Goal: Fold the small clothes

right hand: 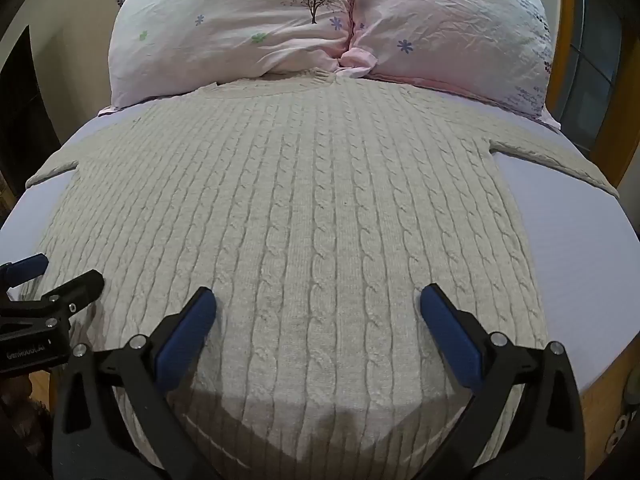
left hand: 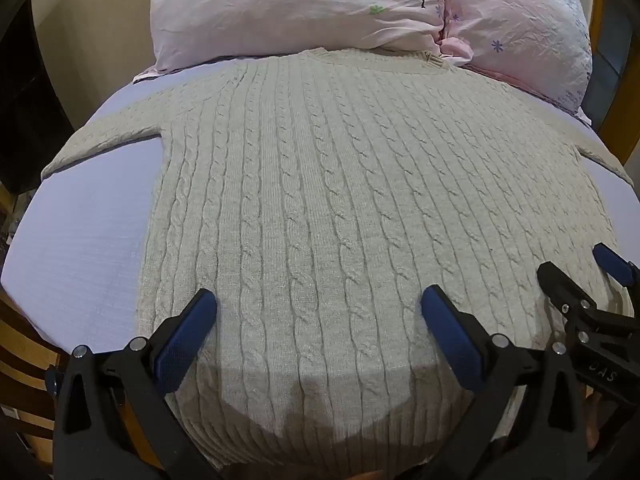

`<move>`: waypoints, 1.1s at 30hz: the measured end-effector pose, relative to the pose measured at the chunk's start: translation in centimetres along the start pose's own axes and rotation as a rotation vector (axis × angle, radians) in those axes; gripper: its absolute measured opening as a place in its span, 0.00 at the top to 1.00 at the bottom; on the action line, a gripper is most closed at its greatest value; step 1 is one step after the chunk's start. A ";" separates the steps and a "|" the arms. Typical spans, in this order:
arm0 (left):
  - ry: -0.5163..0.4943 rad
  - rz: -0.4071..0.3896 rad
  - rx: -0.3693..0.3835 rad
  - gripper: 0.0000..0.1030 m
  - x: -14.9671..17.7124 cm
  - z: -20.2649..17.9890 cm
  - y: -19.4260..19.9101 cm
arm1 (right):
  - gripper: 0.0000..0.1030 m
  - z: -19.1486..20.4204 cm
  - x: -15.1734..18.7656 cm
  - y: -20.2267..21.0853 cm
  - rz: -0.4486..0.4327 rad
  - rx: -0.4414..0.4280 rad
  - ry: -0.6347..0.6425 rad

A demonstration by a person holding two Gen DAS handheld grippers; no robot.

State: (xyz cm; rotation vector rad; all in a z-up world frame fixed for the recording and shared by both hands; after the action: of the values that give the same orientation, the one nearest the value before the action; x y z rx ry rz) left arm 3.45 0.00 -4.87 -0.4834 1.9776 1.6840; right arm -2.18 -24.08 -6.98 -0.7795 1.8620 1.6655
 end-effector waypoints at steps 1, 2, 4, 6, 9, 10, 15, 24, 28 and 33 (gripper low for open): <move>0.000 0.000 -0.001 0.01 0.0 0.0 0.0 | 0.02 0.0 0.0 0.0 0.000 0.000 0.000; 0.000 0.000 -0.001 0.01 0.0 0.0 0.0 | 0.02 0.0 0.0 0.0 0.001 -0.001 0.000; 0.001 0.001 -0.001 0.01 0.0 0.0 0.0 | 0.02 0.0 0.0 0.0 0.000 0.000 0.001; 0.001 0.002 -0.001 0.01 -0.1 0.0 0.0 | 0.02 0.0 0.0 0.0 -0.001 -0.001 0.001; -0.001 -0.003 -0.001 0.01 0.0 0.0 0.0 | 0.02 0.0 0.0 0.0 0.001 0.000 0.001; -0.001 -0.003 -0.001 0.01 0.0 0.0 0.0 | 0.02 0.0 0.0 0.0 0.001 0.000 0.001; -0.001 -0.004 -0.001 0.01 0.0 0.0 0.0 | 0.02 0.0 0.0 0.0 0.001 0.001 0.001; -0.002 -0.007 -0.001 0.01 0.0 0.0 0.0 | 0.02 -0.1 0.0 0.0 0.001 0.001 0.001; -0.002 -0.008 -0.002 0.01 0.0 0.0 0.0 | 0.02 -0.1 0.0 0.0 0.000 0.001 0.001; -0.002 -0.009 -0.002 0.01 -0.1 0.0 0.0 | 0.02 -0.1 0.0 0.1 -0.001 0.000 0.001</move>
State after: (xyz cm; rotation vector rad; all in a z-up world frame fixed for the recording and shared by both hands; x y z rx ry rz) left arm 3.47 0.00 -4.81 -0.4898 1.9699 1.6802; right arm -2.20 -24.21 -6.90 -0.7810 1.8619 1.6646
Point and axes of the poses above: each gripper's, at about its wrist camera, not at the fingertips, and y roughly against the way its jaws point, z to its left, x to its underside, the point moved 6 cm from there along -y, roughly the way its jaws point, and after that the axes turned 10 degrees about x, right-handed, at the moved point
